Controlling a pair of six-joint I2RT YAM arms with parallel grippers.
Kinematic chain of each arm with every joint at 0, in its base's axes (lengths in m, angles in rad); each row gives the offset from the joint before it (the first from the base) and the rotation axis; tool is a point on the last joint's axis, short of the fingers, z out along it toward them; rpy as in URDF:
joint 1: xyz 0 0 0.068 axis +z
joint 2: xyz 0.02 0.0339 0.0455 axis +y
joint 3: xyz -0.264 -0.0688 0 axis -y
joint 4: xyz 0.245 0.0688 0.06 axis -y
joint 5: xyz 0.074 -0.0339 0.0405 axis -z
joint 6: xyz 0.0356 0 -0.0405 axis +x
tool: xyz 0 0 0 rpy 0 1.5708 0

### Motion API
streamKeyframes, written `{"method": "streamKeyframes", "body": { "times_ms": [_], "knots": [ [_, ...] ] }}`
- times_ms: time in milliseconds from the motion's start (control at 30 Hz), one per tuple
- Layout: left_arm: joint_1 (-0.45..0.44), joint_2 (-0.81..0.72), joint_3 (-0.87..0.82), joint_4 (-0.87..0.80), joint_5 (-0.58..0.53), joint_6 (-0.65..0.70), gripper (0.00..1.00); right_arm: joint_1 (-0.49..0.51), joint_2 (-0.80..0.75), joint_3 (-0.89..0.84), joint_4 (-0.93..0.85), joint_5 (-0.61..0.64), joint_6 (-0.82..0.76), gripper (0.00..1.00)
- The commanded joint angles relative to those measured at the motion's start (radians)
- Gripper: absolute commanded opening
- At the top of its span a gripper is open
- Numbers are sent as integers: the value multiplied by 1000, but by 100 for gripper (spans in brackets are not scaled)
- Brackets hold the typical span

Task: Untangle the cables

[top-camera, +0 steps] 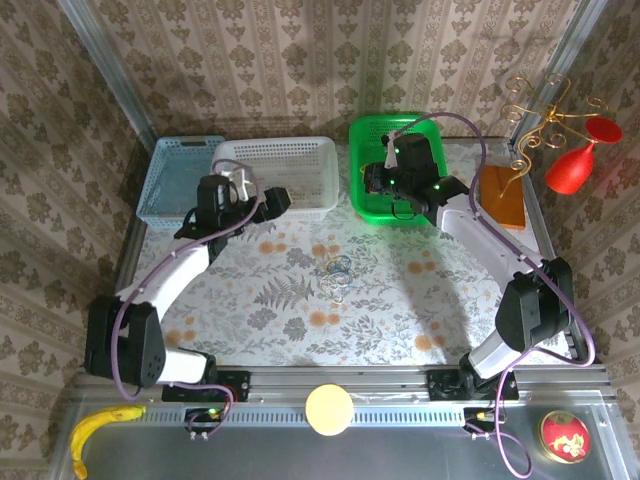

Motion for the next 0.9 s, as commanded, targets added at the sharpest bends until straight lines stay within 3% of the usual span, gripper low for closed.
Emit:
{"method": "streamKeyframes", "body": {
  "times_ms": [0, 200, 367, 600, 867],
  "knots": [
    [9, 111, 124, -45, 23, 100, 100, -5, 10, 41, -9, 4, -17, 0],
    [9, 355, 370, -160, 71, 155, 100, -5, -9, 36, -7, -34, 0, 0],
    [-11, 484, 479, -240, 107, 175, 100, -5, -31, 37, -9, -62, 9, 0],
    [-81, 494, 444, -297, 128, 187, 100, -4, -45, 47, 2, -95, 36, 0],
    [-158, 395, 333, -280, 175, 120, 100, -4, -50, 55, 25, -137, 72, 0]
  ]
}}
